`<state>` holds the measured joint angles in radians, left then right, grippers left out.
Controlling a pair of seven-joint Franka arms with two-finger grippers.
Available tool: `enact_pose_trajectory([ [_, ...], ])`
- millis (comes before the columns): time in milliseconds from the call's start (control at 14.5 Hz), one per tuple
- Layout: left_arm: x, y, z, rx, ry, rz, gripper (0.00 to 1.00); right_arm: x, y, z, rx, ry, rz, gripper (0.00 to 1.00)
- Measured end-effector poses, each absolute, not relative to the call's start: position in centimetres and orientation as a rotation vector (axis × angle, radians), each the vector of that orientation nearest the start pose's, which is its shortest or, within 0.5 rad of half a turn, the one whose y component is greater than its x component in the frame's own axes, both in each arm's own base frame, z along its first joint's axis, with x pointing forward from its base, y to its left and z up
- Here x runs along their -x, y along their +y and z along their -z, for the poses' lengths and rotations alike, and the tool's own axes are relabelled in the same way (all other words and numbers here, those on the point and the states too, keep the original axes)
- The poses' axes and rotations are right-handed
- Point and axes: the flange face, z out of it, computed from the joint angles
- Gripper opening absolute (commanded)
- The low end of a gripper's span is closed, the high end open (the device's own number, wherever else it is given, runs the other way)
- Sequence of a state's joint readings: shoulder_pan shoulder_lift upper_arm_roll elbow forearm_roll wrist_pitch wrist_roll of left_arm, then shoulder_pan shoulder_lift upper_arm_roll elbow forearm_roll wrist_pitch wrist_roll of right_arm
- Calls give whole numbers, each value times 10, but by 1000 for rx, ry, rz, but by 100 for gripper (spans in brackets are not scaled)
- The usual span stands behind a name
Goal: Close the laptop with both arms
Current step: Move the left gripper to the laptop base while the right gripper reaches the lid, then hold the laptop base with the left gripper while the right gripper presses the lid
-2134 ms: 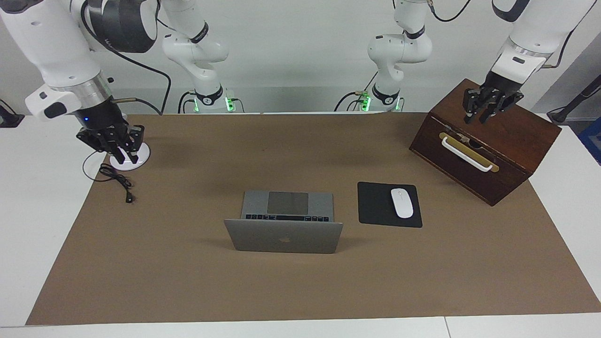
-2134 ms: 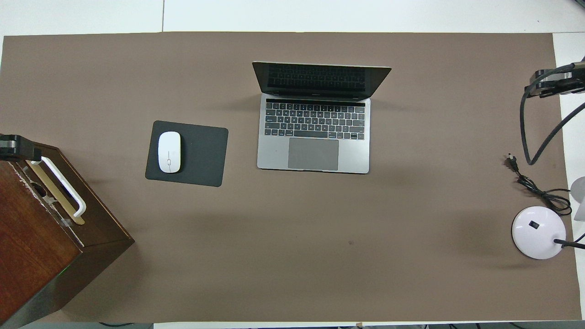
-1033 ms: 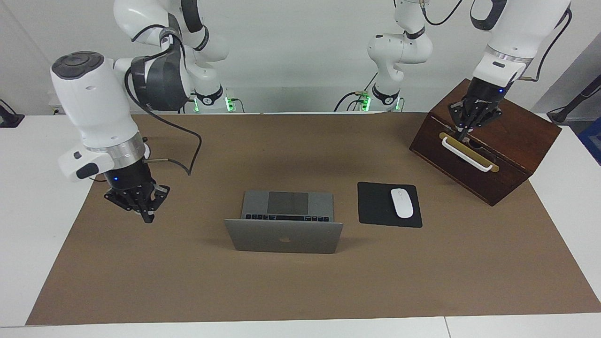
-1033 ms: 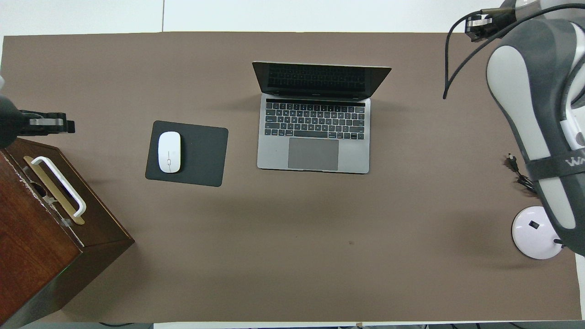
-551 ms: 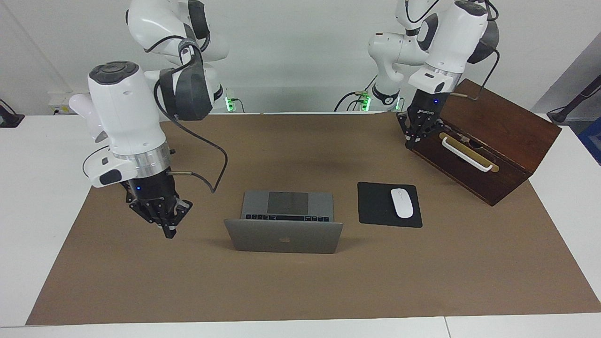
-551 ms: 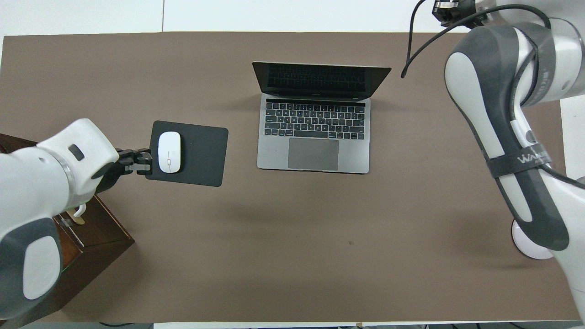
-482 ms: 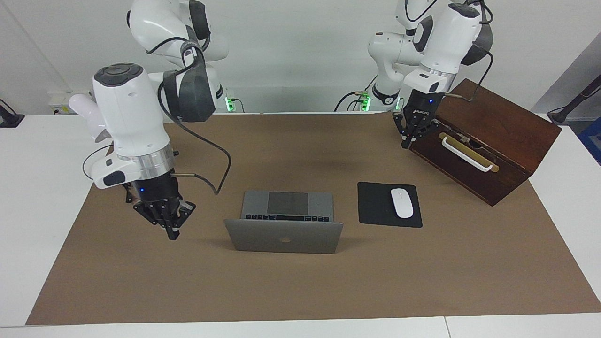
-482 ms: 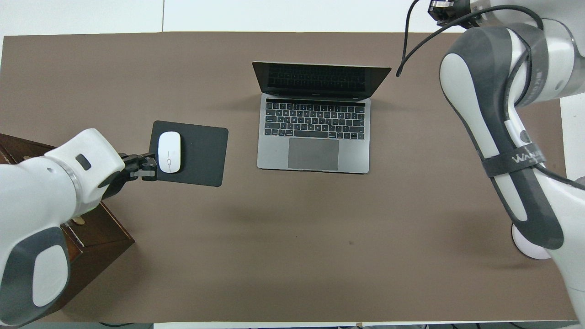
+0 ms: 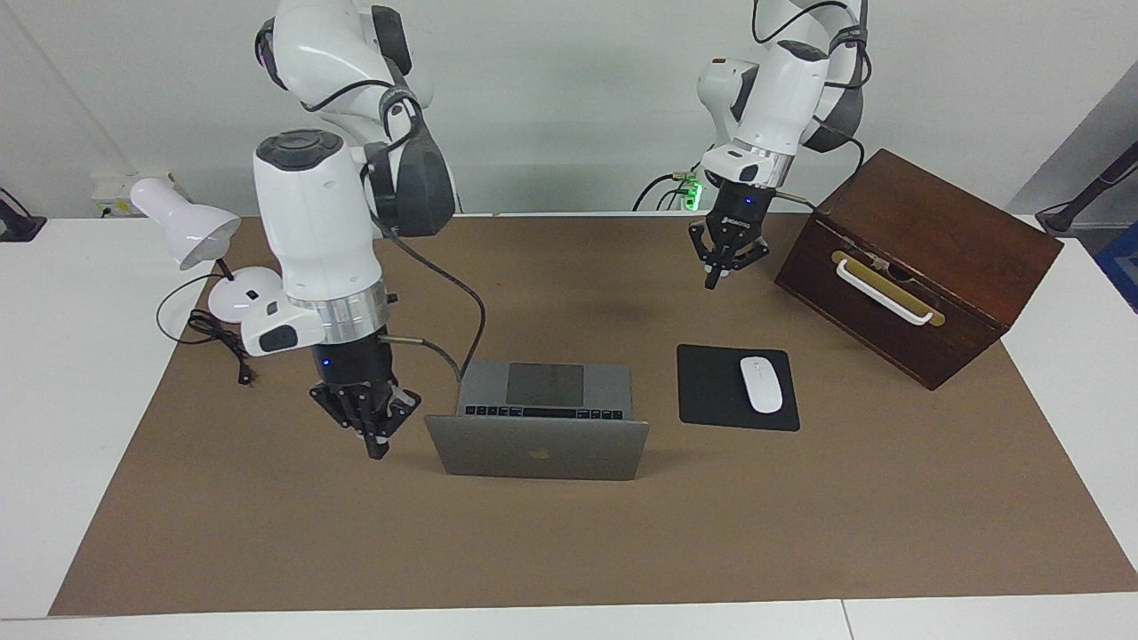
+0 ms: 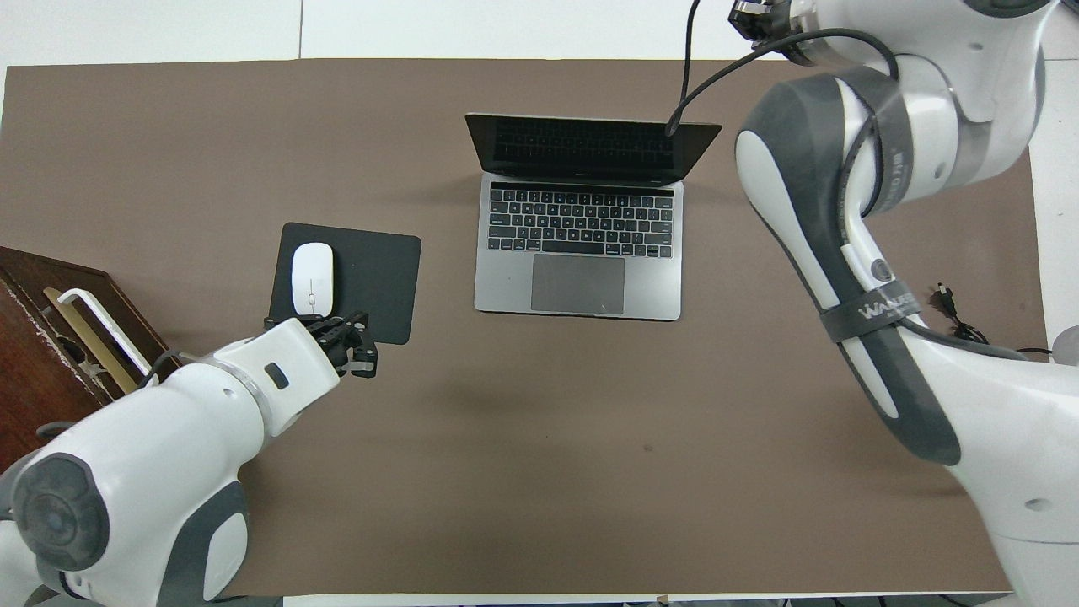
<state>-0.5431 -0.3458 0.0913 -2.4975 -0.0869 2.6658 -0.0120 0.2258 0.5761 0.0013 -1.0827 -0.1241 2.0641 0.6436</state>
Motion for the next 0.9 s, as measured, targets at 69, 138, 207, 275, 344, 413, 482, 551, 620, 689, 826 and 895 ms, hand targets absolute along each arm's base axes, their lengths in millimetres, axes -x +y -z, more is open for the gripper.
enact_pose_trajectory([
  [69,-417,-207,-457,3188,622,818,0,-736,173,-533,2962,585,649,0],
  [138,-414,-214,-447,3182,646,838,0,-738,180,-528,2965,584,670,0],
  [207,-413,-223,-438,3174,670,862,0,-740,183,-522,2975,575,688,0],
  [275,-412,-232,-428,3165,696,889,0,-741,185,-517,2989,562,699,0],
  [344,-412,-243,-418,3154,722,916,0,-742,189,-513,3009,540,718,0],
  [413,-412,-252,-406,3144,746,938,0,-741,198,-511,3036,506,743,0],
  [482,-412,-261,-394,3135,767,958,0,-738,209,-510,3063,463,771,0],
  [551,-412,-267,-384,3125,784,976,0,-735,221,-510,3080,426,792,0],
  [620,-412,-272,-376,3113,804,997,0,-732,231,-511,3092,390,806,0],
  [689,-413,-276,-368,3100,822,1016,0,-729,238,-511,3104,347,814,0],
  [826,-414,-281,-356,3080,844,1048,0,-727,244,-512,3126,265,821,0],
  [895,-414,-282,-351,3071,853,1064,0,-727,244,-512,3143,216,829,0],
])
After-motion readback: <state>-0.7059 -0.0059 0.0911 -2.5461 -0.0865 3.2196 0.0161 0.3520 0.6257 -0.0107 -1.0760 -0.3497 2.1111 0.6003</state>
